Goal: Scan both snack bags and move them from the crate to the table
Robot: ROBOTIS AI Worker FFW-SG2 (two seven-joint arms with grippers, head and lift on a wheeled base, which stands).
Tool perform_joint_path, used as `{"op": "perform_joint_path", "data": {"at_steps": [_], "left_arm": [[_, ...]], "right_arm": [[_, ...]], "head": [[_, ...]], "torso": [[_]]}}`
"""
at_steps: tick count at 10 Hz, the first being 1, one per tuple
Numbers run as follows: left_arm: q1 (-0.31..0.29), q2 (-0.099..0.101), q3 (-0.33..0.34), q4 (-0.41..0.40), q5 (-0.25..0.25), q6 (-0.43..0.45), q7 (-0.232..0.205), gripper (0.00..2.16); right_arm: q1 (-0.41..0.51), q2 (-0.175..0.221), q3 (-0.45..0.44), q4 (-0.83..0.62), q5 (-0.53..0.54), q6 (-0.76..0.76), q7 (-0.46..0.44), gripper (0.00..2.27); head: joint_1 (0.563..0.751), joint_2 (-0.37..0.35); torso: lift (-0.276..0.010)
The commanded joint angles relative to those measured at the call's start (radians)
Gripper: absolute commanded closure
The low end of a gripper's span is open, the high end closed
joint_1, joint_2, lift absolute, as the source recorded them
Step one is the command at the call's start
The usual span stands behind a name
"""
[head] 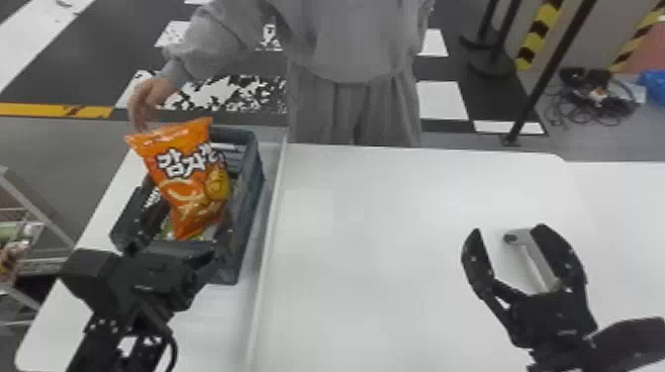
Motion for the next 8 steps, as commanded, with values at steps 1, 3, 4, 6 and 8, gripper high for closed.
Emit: {"op": "perform_joint_path", "data": {"at_steps": [1, 3, 4, 6, 8], "left_arm": [[-0.006, -0.001, 0.023, -0.001, 0.002, 0.002, 0.006, 0.14], [-0.057, -0.001, 0.068, 0.003, 0.002, 0.082, 0.009, 0.14], [-0.089, 0.001, 0.100, 0.007, 0.002, 0.134, 0.000, 0.15], [-0.169, 0.002, 0.173, 0.030, 0.048, 0.245, -0.028, 0.17], [-0.270, 0.010, 0.247, 0.101, 0.103, 0.352, -0.069, 0.17]], "right_arm": [[0.000, 0.001, -0.001, 0.000, 0.000, 0.000, 0.000, 0.13], [-0.005, 0.001, 0.005, -0.001, 0.002, 0.013, 0.002, 0.11], [-0.009, 0.001, 0.010, -0.001, 0.003, 0.022, 0.002, 0.08], [-0.017, 0.001, 0.011, -0.001, 0.005, 0.025, 0.008, 0.10], [-0.026, 0.001, 0.016, 0.000, 0.006, 0.046, 0.009, 0.11]], "head": [[0.695, 0.004], [0.695, 0.024], [0.695, 0.046], [0.695, 0.095], [0.695, 0.138]], "torso": [[-0.037], [-0.037], [-0.037], [-0.037], [-0.037]]}}
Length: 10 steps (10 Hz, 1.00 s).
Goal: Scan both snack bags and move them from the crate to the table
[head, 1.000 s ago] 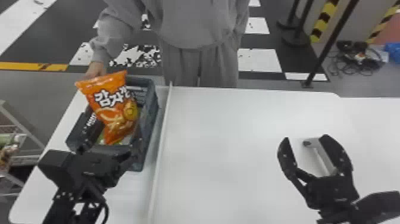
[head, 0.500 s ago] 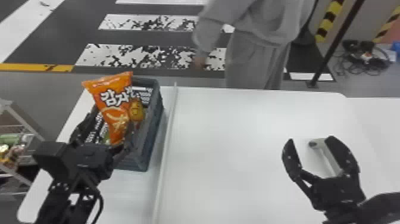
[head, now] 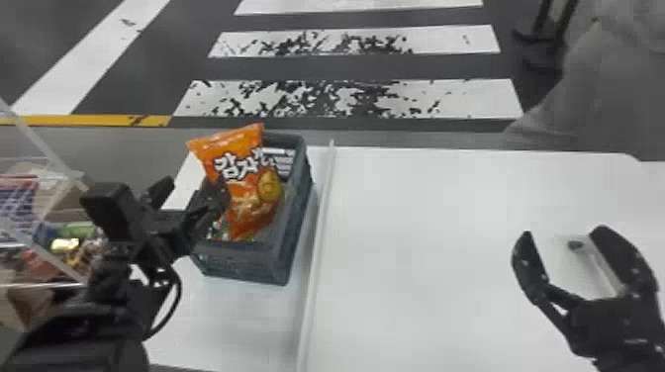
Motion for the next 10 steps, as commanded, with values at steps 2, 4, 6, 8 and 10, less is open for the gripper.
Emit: {"op": "perform_joint_path", "data": {"at_steps": [2, 4, 6, 8, 10], "left_arm": [[-0.111, 0.007, 0.041, 0.088, 0.006, 0.081, -0.013, 0.17], [-0.239, 0.020, 0.044, 0.182, 0.002, 0.140, -0.043, 0.17], [-0.387, 0.027, 0.035, 0.303, -0.056, 0.213, -0.066, 0.17], [-0.483, 0.035, 0.023, 0.415, -0.102, 0.219, -0.067, 0.17], [-0.555, 0.064, -0.019, 0.525, -0.105, 0.219, -0.069, 0.17]], "right_arm": [[-0.007, 0.001, 0.003, 0.003, 0.001, 0.021, 0.012, 0.11], [-0.015, 0.001, 0.003, 0.010, 0.002, 0.027, 0.015, 0.11], [-0.014, 0.001, 0.002, 0.009, 0.001, 0.030, 0.020, 0.11], [-0.009, 0.001, -0.012, 0.010, -0.002, 0.030, 0.026, 0.11], [-0.007, 0.001, -0.018, 0.009, -0.004, 0.030, 0.028, 0.11]], "head": [[0.695, 0.186], [0.695, 0.203], [0.695, 0.203], [0.695, 0.203], [0.695, 0.200]], "torso": [[-0.037], [-0.037], [-0.037], [-0.037], [-0.037]]}}
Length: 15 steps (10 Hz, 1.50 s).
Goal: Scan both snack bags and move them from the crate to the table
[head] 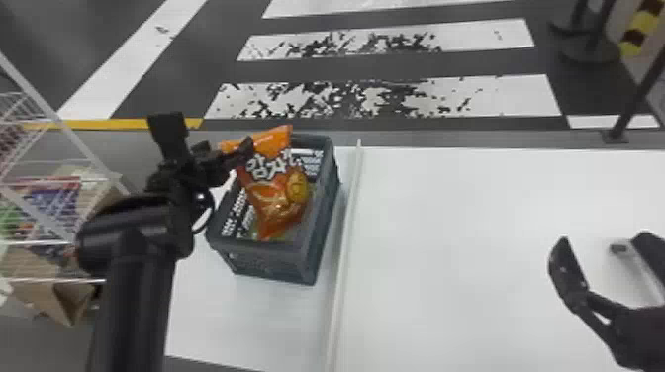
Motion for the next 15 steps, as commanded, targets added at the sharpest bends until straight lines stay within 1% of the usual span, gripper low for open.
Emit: {"op": "perform_joint_path", "data": {"at_steps": [1, 4, 5, 6, 7, 8, 9, 10, 11, 12, 13, 14, 15], "left_arm": [[-0.048, 0.011, -0.023, 0.071, -0.009, 0.000, -0.001, 0.17], [-0.083, 0.011, -0.057, 0.126, -0.012, 0.006, -0.016, 0.17], [-0.071, 0.009, -0.059, 0.115, -0.011, 0.006, -0.030, 0.32], [-0.050, 0.009, -0.054, 0.089, -0.009, 0.016, -0.059, 0.98], [-0.033, 0.008, -0.045, 0.045, -0.005, 0.086, -0.039, 2.06], [-0.017, 0.009, -0.037, -0.001, -0.003, 0.163, -0.013, 2.14], [0.024, 0.009, -0.019, -0.070, -0.002, 0.166, -0.013, 2.14], [0.067, 0.011, 0.017, -0.147, 0.009, 0.184, -0.018, 2.14], [0.110, 0.011, 0.055, -0.227, 0.047, 0.184, -0.019, 2.14], [0.134, 0.011, 0.084, -0.290, 0.092, 0.187, -0.010, 2.14], [0.134, 0.014, 0.109, -0.323, 0.140, 0.227, -0.009, 2.14], [0.137, 0.015, 0.138, -0.392, 0.198, 0.261, -0.007, 2.14], [0.159, 0.014, 0.162, -0.463, 0.267, 0.279, 0.001, 2.14]], "right_arm": [[0.000, 0.001, 0.000, -0.006, 0.000, 0.000, 0.000, 0.11], [0.006, 0.001, -0.001, -0.010, 0.000, 0.000, 0.002, 0.11], [0.008, 0.001, -0.001, -0.014, 0.000, -0.003, 0.002, 0.11], [0.009, 0.001, -0.004, -0.014, -0.002, -0.003, 0.002, 0.11], [0.009, 0.001, -0.006, -0.014, -0.002, -0.003, 0.002, 0.11], [0.009, 0.001, -0.006, -0.014, -0.002, -0.006, 0.002, 0.11], [0.009, 0.001, -0.006, -0.017, -0.002, -0.006, 0.002, 0.11], [0.009, 0.001, -0.006, -0.017, -0.002, -0.006, 0.002, 0.11], [0.009, 0.001, -0.004, -0.017, -0.002, -0.006, 0.002, 0.11], [0.009, 0.001, -0.003, -0.017, -0.002, -0.006, 0.002, 0.11], [0.009, 0.001, 0.000, -0.017, -0.002, -0.009, 0.002, 0.11], [0.011, 0.001, 0.002, -0.018, -0.002, -0.012, 0.002, 0.11], [0.012, 0.001, 0.000, -0.020, -0.002, -0.015, 0.002, 0.11]], "head": [[0.695, 0.198], [0.695, 0.182], [0.695, 0.178], [0.695, 0.170], [0.695, 0.162], [0.695, 0.163], [0.695, 0.169], [0.695, 0.175], [0.695, 0.186], [0.695, 0.200], [0.695, 0.206], [0.695, 0.215], [0.695, 0.218]], "torso": [[-0.037], [-0.037], [-0.037], [-0.037], [-0.037], [-0.037], [-0.037], [-0.037], [-0.037], [-0.037], [-0.037], [-0.037], [-0.037]]}}
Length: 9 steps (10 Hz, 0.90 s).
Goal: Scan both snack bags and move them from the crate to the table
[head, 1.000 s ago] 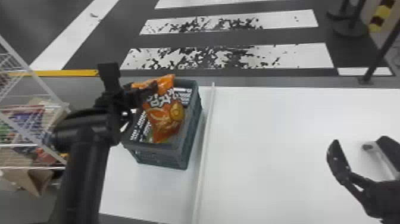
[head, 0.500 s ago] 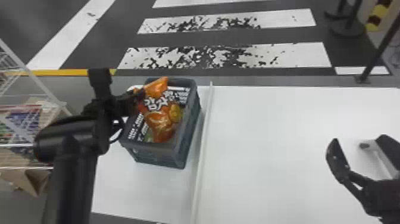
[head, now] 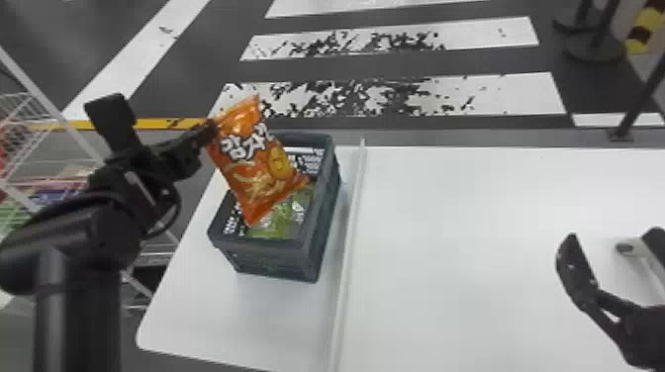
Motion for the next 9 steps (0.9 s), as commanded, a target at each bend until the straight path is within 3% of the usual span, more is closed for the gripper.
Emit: {"op": "perform_joint_path", "data": {"at_steps": [1, 2, 3, 5, 6, 7, 8, 9], "left_arm": [[0.034, -0.001, 0.040, -0.108, 0.115, 0.037, 0.011, 2.14], [0.054, -0.006, 0.061, -0.154, 0.201, 0.067, -0.006, 2.14], [0.080, -0.006, 0.055, -0.180, 0.255, 0.070, -0.009, 2.14], [0.137, -0.027, -0.006, -0.215, 0.341, 0.067, -0.024, 2.14], [0.157, -0.046, -0.083, -0.220, 0.310, 0.061, -0.040, 2.14], [0.164, -0.079, -0.155, -0.201, 0.282, 0.046, -0.054, 2.14], [0.166, -0.095, -0.230, -0.165, 0.270, 0.003, -0.058, 2.14], [0.166, -0.098, -0.344, -0.120, 0.212, -0.080, -0.041, 2.14]], "right_arm": [[0.002, 0.001, 0.000, -0.001, 0.000, -0.005, 0.000, 0.11], [0.004, 0.001, 0.000, -0.001, 0.000, -0.008, 0.000, 0.11], [0.004, 0.001, -0.002, -0.002, 0.000, -0.015, 0.000, 0.11], [0.004, 0.001, -0.003, -0.002, -0.002, -0.021, 0.000, 0.11], [0.004, 0.001, -0.006, -0.001, -0.023, -0.024, 0.000, 0.11], [0.004, 0.001, -0.009, 0.004, -0.028, -0.039, 0.000, 0.11], [0.004, 0.001, -0.012, 0.004, -0.029, -0.042, 0.000, 0.11], [0.004, 0.001, -0.017, 0.016, -0.049, -0.064, 0.000, 0.11]], "head": [[0.695, 0.216], [0.695, 0.213], [0.695, 0.200], [0.695, 0.156], [0.695, 0.136], [0.695, 0.089], [0.695, 0.024], [0.695, -0.033]], "torso": [[-0.037], [-0.037], [-0.037], [-0.037], [-0.037], [-0.037], [-0.037], [-0.037]]}}
